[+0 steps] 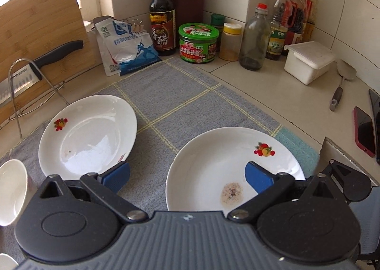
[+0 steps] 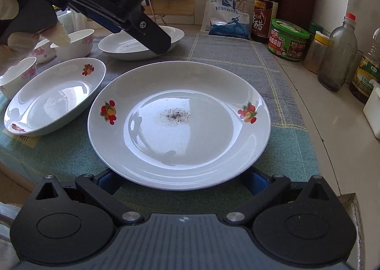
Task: Organize plates and bowls
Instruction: 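Move the left tool to the stained white plate and grasp its rim, then lift the stained white plate with the left tool and carry it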
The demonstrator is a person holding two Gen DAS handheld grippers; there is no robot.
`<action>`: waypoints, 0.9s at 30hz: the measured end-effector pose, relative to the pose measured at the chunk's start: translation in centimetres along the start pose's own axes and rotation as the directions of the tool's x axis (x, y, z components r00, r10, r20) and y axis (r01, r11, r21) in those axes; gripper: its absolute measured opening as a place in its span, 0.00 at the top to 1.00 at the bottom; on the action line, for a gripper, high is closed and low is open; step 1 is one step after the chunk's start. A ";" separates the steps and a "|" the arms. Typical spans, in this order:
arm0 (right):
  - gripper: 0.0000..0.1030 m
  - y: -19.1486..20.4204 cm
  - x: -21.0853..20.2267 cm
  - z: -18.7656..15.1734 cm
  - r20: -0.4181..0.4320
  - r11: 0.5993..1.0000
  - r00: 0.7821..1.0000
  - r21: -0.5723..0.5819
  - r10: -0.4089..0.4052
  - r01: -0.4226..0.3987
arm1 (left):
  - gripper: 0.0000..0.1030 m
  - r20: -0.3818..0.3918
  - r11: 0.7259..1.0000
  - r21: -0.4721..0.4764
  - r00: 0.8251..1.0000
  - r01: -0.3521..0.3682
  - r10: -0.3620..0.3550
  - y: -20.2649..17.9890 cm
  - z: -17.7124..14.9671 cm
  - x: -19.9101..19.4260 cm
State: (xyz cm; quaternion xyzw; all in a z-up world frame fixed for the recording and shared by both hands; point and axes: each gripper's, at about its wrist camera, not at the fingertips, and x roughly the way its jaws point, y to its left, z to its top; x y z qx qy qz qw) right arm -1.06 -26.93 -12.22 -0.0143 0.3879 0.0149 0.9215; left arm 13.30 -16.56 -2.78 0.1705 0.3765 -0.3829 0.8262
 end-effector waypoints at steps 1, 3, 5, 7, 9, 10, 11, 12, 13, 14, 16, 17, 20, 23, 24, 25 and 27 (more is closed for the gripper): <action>0.00 0.0 0.0 0.0 0.001 1.000 1.000 -0.004 0.002 -0.002 | 0.01 -0.005 1.000 0.008 1.000 0.017 -0.017 0.0 0.2 0.4; 0.00 0.0 0.0 0.0 0.000 1.000 1.000 -0.007 0.004 -0.004 | 0.01 -0.030 0.999 0.025 0.999 0.035 -0.034 -0.1 0.6 1.4; 0.00 0.0 0.0 -0.1 0.004 1.000 1.000 -0.011 0.004 -0.004 | 0.01 -0.047 0.998 0.047 0.998 0.047 -0.045 -0.1 1.0 2.2; 0.00 0.0 0.1 0.0 0.006 1.000 1.000 -0.012 0.005 -0.005 | 0.01 -0.071 0.995 0.080 0.996 0.056 -0.050 -0.3 1.3 3.2; 0.00 0.1 0.0 -0.1 0.007 1.000 1.000 -0.013 0.004 -0.004 | 0.01 -0.094 0.992 0.109 0.994 0.061 -0.051 -0.4 1.5 4.2; 0.00 0.1 0.0 -0.2 0.010 1.000 1.000 -0.014 0.004 -0.004 | 0.01 -0.104 0.991 0.116 0.993 0.072 -0.060 -0.4 1.6 4.6; 0.00 0.1 0.0 -0.2 0.012 1.000 1.000 -0.015 0.005 -0.005 | 0.02 -0.115 0.989 0.119 0.991 0.087 -0.073 -0.4 1.7 5.0; 0.00 0.1 0.0 -0.3 0.017 1.000 1.000 -0.015 0.006 -0.005 | 0.03 -0.129 0.986 0.128 0.987 0.108 -0.092 -0.3 1.8 5.5; 0.00 0.1 -0.1 -0.3 0.020 1.000 1.000 -0.017 0.006 -0.006 | 0.03 -0.145 0.982 0.139 0.984 0.127 -0.107 -0.3 2.0 6.0; 0.00 0.1 -0.1 -0.3 0.022 1.000 1.000 -0.018 0.008 -0.007 | 0.04 -0.155 0.979 0.148 0.981 0.139 -0.116 -0.4 2.0 6.3; 0.00 0.0 0.0 -0.3 0.024 1.000 1.000 -0.022 0.012 -0.011 | 0.07 -0.185 0.970 0.180 0.974 0.163 -0.129 -0.5 2.2 7.3; 0.00 0.0 0.0 -0.3 0.025 1.000 1.000 -0.025 0.015 -0.014 | 0.10 -0.200 0.967 0.190 0.971 0.170 -0.132 -0.5 2.3 7.7; 0.00 -0.1 0.0 -0.2 0.025 0.999 0.999 -0.032 0.023 -0.022 | 0.15 -0.252 0.953 0.226 0.957 0.203 -0.144 -0.5 2.6 8.8; 0.00 -0.2 0.0 -0.2 0.027 0.999 0.999 -0.036 0.028 -0.027 | 0.21 -0.301 0.943 0.244 0.942 0.227 -0.149 -0.5 2.7 9.6; 0.00 -0.2 0.1 -0.2 0.028 0.999 0.999 -0.038 0.029 -0.028 | 0.21 -0.310 0.941 0.241 0.938 0.235 -0.155 -0.4 2.7 9.8; 0.00 -0.3 0.1 -0.2 0.029 0.999 0.999 -0.039 0.030 -0.029 | 0.21 -0.320 0.939 0.236 0.933 0.249 -0.167 -0.4 2.8 9.9; 0.00 -0.3 0.1 -0.2 0.030 0.999 0.999 -0.040 0.032 -0.031 | 0.23 -0.333 0.933 0.247 0.927 0.260 -0.171 -0.4 3.0 10.1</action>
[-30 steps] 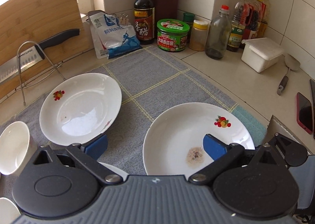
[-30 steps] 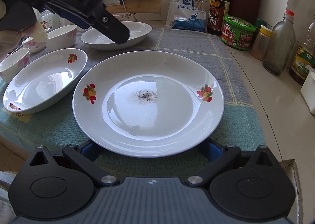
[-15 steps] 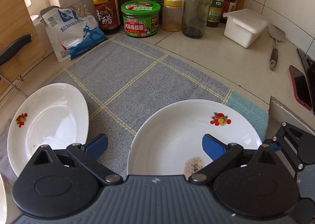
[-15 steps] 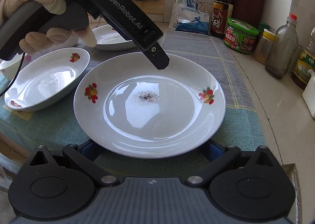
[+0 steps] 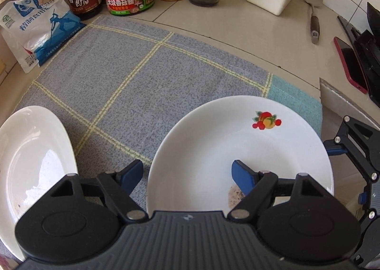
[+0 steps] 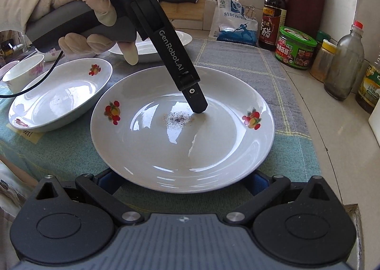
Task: Organize plates and bowls
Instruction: 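Lift the stained white plate with the left tool and carry it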
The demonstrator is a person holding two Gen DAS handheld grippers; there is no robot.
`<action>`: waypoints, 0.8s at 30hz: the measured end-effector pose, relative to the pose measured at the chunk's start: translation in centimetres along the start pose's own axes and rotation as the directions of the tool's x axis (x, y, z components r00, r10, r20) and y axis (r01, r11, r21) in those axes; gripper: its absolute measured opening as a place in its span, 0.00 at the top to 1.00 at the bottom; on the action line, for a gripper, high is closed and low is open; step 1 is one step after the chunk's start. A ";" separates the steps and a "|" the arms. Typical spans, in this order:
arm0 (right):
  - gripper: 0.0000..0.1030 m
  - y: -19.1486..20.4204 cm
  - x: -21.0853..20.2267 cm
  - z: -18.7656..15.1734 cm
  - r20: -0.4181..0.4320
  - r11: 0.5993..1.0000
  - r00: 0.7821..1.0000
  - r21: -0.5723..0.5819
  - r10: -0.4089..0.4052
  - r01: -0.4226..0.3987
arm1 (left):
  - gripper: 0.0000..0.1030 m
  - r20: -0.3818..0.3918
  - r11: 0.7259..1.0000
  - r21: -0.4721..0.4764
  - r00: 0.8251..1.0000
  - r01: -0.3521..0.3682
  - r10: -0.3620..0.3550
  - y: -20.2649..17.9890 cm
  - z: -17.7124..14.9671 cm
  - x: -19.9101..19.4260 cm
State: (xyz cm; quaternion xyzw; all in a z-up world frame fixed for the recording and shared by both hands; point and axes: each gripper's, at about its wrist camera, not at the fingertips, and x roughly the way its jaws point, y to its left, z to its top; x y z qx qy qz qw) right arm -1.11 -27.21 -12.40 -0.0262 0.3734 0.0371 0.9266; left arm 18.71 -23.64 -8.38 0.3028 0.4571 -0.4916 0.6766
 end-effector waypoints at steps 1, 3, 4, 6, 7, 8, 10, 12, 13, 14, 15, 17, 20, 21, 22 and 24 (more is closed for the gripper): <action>0.00 0.0 0.0 0.0 0.001 1.000 1.000 -0.001 0.001 -0.001 | 0.24 -0.005 1.000 0.008 1.000 0.006 -0.006 0.0 0.1 0.0; 0.00 0.0 0.1 0.0 0.001 1.000 1.000 -0.003 0.004 -0.004 | 0.27 -0.020 0.999 0.020 0.999 0.025 -0.025 -0.1 0.1 0.0; 0.00 -0.1 0.1 0.1 0.001 1.000 1.000 -0.004 0.005 -0.005 | 0.27 -0.026 0.999 0.023 0.999 0.036 -0.036 -0.2 0.2 0.1; 0.00 -0.1 0.1 0.1 0.001 1.000 1.000 -0.005 0.006 -0.006 | 0.28 -0.033 0.999 0.030 0.999 0.042 -0.041 -0.2 0.2 0.1; 0.00 -0.1 0.1 0.1 0.001 1.000 1.000 -0.004 0.006 -0.006 | 0.28 -0.036 0.998 0.031 0.998 0.046 -0.045 -0.1 0.2 0.1; 0.00 -0.1 0.1 0.1 0.001 1.000 1.000 -0.004 0.006 -0.006 | 0.29 -0.039 0.998 0.031 0.998 0.050 -0.048 0.0 0.2 0.1; 0.00 -0.1 0.1 0.1 -0.001 1.000 1.000 -0.003 0.006 -0.006 | 0.30 -0.045 0.998 0.038 0.997 0.058 -0.057 0.1 0.2 0.1; 0.00 -0.1 0.2 0.1 -0.003 1.000 1.000 -0.005 0.005 -0.005 | 0.30 -0.052 0.997 0.053 0.997 0.064 -0.061 0.1 0.2 0.1; 0.00 -0.1 0.2 0.1 -0.004 1.000 1.000 -0.005 0.005 -0.005 | 0.30 -0.056 0.996 0.063 0.996 0.066 -0.063 0.1 0.3 0.1; 0.00 0.0 0.2 0.1 -0.006 1.000 1.000 -0.005 0.006 -0.006 | 0.30 -0.060 0.995 0.066 0.996 0.070 -0.066 0.1 0.3 0.2; 0.00 0.0 0.2 0.2 -0.007 1.000 1.000 -0.005 0.005 -0.005 | 0.30 -0.065 0.995 0.070 0.995 0.074 -0.070 0.1 0.3 0.2; 0.00 0.0 0.2 0.2 -0.012 1.000 1.000 -0.004 0.004 -0.004 | 0.30 -0.073 0.993 0.084 0.995 0.081 -0.075 0.2 0.4 0.2; 0.00 0.0 0.3 0.3 -0.020 1.000 1.000 -0.002 0.001 -0.001 | 0.30 -0.077 0.992 0.090 0.993 0.091 -0.084 0.3 0.4 0.2; 0.00 0.0 0.3 0.4 -0.022 1.000 1.000 -0.002 0.001 -0.001 | 0.30 -0.078 0.992 0.090 0.993 0.093 -0.087 0.3 0.4 0.2; 0.00 0.0 0.3 0.5 -0.025 1.000 1.000 -0.002 0.001 -0.001 | 0.30 -0.078 0.991 0.090 0.993 0.096 -0.089 0.3 0.4 0.1; 0.00 -0.1 0.4 0.6 -0.032 1.000 0.999 -0.001 0.001 -0.001 | 0.30 -0.078 0.991 0.090 0.992 0.104 -0.097 0.4 0.4 0.1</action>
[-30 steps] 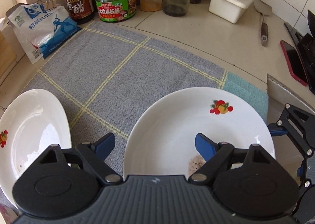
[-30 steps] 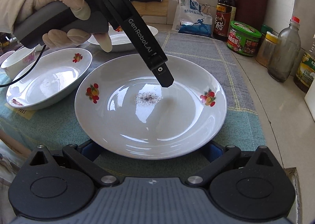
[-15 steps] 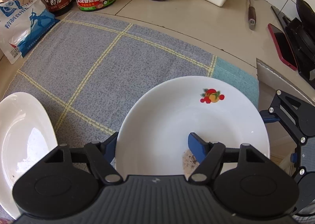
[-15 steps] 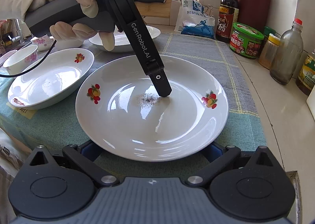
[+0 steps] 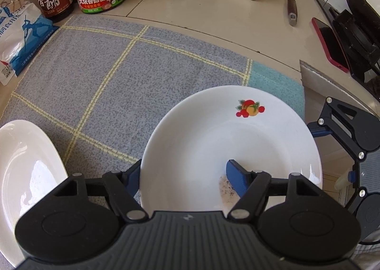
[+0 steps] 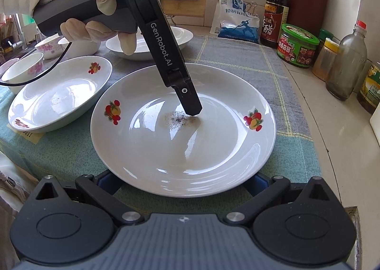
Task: Organize plates and bowls
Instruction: 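Lift the stained white plate with the left tool and carry it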
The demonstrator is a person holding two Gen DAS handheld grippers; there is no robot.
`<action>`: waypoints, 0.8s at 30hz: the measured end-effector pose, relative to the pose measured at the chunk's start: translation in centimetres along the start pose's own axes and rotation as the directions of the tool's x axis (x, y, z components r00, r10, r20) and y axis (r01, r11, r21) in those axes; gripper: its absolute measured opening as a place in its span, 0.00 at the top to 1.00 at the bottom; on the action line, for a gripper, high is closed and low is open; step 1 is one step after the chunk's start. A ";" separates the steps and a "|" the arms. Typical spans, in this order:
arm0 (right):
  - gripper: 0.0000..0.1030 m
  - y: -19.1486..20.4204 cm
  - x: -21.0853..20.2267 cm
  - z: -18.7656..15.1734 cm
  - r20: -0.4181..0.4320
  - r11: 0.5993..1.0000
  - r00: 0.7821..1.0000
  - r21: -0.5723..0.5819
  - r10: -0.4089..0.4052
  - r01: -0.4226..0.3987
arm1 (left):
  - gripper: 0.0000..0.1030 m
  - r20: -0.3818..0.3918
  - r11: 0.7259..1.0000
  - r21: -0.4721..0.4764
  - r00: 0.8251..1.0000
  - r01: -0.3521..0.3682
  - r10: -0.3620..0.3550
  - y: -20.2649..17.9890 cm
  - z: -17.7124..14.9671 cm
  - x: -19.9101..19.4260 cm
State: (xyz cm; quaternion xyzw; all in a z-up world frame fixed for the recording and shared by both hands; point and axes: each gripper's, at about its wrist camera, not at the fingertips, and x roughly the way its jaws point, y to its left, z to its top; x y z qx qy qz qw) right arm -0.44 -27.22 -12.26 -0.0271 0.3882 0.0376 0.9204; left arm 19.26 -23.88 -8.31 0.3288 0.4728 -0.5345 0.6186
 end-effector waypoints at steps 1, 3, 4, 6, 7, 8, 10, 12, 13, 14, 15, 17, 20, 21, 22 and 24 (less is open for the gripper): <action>0.00 0.0 0.0 0.0 -0.003 1.000 1.000 -0.001 0.000 0.000 | 0.30 -0.001 1.000 -0.002 1.000 0.003 -0.003 0.1 0.0 0.0; 0.00 0.0 0.1 0.2 -0.010 1.000 1.000 -0.003 0.002 -0.002 | 0.30 -0.002 1.000 -0.003 1.000 0.008 -0.008 0.1 0.0 -0.1; 0.00 -0.1 0.1 0.2 -0.011 1.000 1.000 -0.005 0.002 -0.002 | 0.30 0.000 1.000 -0.002 1.000 0.009 -0.009 0.2 0.0 -0.1; 0.00 -0.1 0.1 0.3 -0.011 1.000 1.000 -0.009 0.003 -0.003 | 0.30 0.004 1.000 -0.004 1.000 0.011 -0.011 0.2 0.0 -0.3; 0.00 -0.1 0.1 0.4 -0.011 1.000 1.000 -0.010 0.003 -0.003 | 0.30 0.007 1.000 -0.004 1.000 0.013 -0.013 0.2 0.0 -0.4; 0.00 -0.1 0.0 0.4 -0.010 1.000 1.000 -0.012 0.004 -0.004 | 0.30 0.010 1.000 -0.006 1.000 0.014 -0.014 0.3 0.1 -0.5; 0.00 -0.3 -0.1 0.7 -0.009 1.000 1.000 -0.012 0.006 -0.006 | 0.30 0.017 1.000 -0.009 1.000 0.017 -0.017 0.4 0.3 -0.8; 0.00 -0.5 -0.1 0.9 -0.006 1.000 1.000 -0.014 0.007 -0.007 | 0.30 0.026 1.000 -0.013 1.000 0.018 -0.017 0.6 0.5 -1.1; 0.00 -0.6 -0.1 1.0 -0.005 1.000 1.000 -0.014 0.007 -0.007 | 0.30 0.032 1.000 -0.015 0.999 0.017 -0.017 0.7 0.7 -1.2; 0.00 -0.8 -0.1 1.1 -0.004 1.000 1.000 -0.014 0.007 -0.007 | 0.30 0.036 1.000 -0.015 0.999 0.017 -0.016 0.8 0.8 -1.2; 0.00 -1.0 -0.1 1.3 -0.002 1.000 1.000 -0.015 0.006 -0.006 | 0.30 0.042 1.000 -0.017 0.999 0.018 -0.017 0.9 1.0 -1.3; 0.00 -1.3 0.0 1.5 -0.001 1.000 1.000 -0.021 0.001 -0.001 | 0.30 0.051 1.000 -0.020 0.999 0.019 -0.018 1.2 1.5 -1.3; 0.00 -1.9 0.2 1.9 0.001 1.000 1.000 -0.027 -0.005 0.005 | 0.30 0.063 1.000 -0.021 0.998 0.019 -0.017 1.6 2.1 -1.3; 0.00 -2.2 0.3 2.2 0.002 1.000 1.000 -0.027 -0.006 0.006 | 0.30 0.067 1.000 -0.023 0.998 0.019 -0.017 1.7 2.5 -1.3; 0.00 -2.5 0.5 2.4 0.004 1.000 1.000 -0.026 -0.007 0.007 | 0.30 0.072 1.000 -0.024 0.997 0.021 -0.019 1.9 2.7 -1.3; 0.00 -3.0 0.8 2.7 0.006 1.000 1.000 -0.021 -0.008 0.008 | 0.30 0.083 0.999 -0.028 0.996 0.023 -0.021 2.3 3.3 -1.2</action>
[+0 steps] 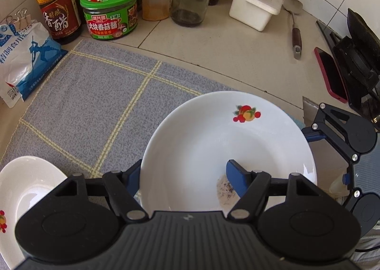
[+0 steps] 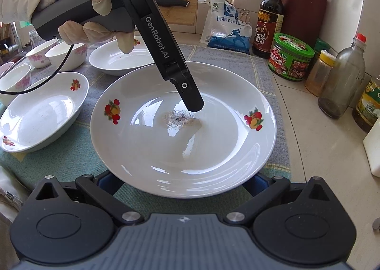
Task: Organize plates and bowls
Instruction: 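Lift the stained white plate with the left tool and carry it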
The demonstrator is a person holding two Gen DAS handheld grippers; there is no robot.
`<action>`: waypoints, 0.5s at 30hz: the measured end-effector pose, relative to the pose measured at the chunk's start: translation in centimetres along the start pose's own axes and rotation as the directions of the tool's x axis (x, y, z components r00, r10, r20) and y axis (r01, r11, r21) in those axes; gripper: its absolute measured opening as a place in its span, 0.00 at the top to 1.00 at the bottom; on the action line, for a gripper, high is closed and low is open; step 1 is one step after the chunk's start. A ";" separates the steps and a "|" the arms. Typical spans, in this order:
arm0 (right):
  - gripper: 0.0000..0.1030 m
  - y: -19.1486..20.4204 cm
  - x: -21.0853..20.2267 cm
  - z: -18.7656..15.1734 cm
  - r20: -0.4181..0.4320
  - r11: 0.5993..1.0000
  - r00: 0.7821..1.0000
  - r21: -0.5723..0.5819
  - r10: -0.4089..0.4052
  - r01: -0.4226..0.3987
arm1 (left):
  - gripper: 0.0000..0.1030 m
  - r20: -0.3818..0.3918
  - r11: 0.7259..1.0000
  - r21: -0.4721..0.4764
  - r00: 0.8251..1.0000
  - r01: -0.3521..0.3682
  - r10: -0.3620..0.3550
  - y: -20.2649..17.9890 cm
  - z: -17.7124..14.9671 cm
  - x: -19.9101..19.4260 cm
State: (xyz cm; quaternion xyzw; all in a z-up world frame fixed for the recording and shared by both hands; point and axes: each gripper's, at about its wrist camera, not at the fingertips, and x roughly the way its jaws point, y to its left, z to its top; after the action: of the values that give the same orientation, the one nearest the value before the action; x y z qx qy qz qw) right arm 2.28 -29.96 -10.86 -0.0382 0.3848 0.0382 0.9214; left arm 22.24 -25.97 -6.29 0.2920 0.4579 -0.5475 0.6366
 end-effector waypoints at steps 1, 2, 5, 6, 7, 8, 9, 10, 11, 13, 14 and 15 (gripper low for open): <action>0.00 -0.2 0.1 0.2 0.000 1.000 1.000 0.001 0.000 0.000 | 0.30 0.004 1.000 -0.001 1.000 0.000 0.000 0.2 0.3 0.1; 0.00 -0.6 0.4 0.4 0.000 1.000 1.000 0.003 0.001 -0.001 | 0.30 0.007 1.000 -0.002 1.000 -0.001 0.001 0.4 0.5 0.2; 0.00 -1.4 1.1 0.9 -0.003 1.000 1.000 0.000 -0.001 0.001 | 0.30 0.012 1.000 -0.001 1.000 -0.006 0.006 1.0 1.4 0.7; 0.00 -1.6 1.3 1.2 -0.004 1.000 1.000 -0.004 -0.004 0.004 | 0.30 0.013 1.000 -0.003 1.000 -0.006 0.006 1.2 1.7 0.9; 0.00 -1.8 1.5 1.3 -0.004 1.000 1.000 -0.007 -0.006 0.006 | 0.30 0.014 1.000 -0.003 1.000 -0.007 0.007 1.4 1.9 1.1; 0.00 -2.1 1.7 1.5 -0.005 1.000 1.000 -0.010 -0.009 0.009 | 0.30 0.017 1.000 -0.003 1.000 -0.007 0.007 1.6 2.2 1.2; 0.00 -2.3 2.0 1.6 -0.005 1.000 1.000 -0.012 -0.010 0.010 | 0.30 0.020 1.000 -0.004 1.000 -0.008 0.008 1.8 2.5 1.4; 0.00 -2.5 2.1 1.7 -0.005 1.000 1.000 -0.013 -0.011 0.011 | 0.30 0.022 1.000 -0.002 1.000 -0.009 0.009 2.0 2.7 1.5; 0.00 -2.8 2.4 2.0 -0.006 1.000 1.000 -0.014 -0.013 0.012 | 0.30 0.024 1.000 0.001 1.000 -0.010 0.010 2.2 2.9 1.7; 0.00 -3.3 2.8 2.3 -0.006 1.000 1.000 -0.014 -0.015 0.015 | 0.30 0.027 1.000 -0.004 1.000 -0.014 0.014 2.7 3.4 2.1; 0.00 -3.5 3.0 2.5 -0.006 1.000 1.000 -0.012 -0.017 0.016 | 0.30 0.029 1.000 -0.004 0.999 -0.017 0.017 2.8 3.6 2.3; 0.00 -3.8 3.2 2.6 -0.004 1.000 1.000 -0.008 -0.017 0.017 | 0.30 0.033 1.000 -0.003 0.999 -0.020 0.020 3.0 3.9 2.5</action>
State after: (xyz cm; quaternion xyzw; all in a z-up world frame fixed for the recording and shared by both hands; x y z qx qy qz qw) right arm 6.75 -33.31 -11.13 -0.0452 0.3862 0.0320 0.9207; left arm 26.09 -29.72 -7.30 0.2866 0.4453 -0.5452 0.6499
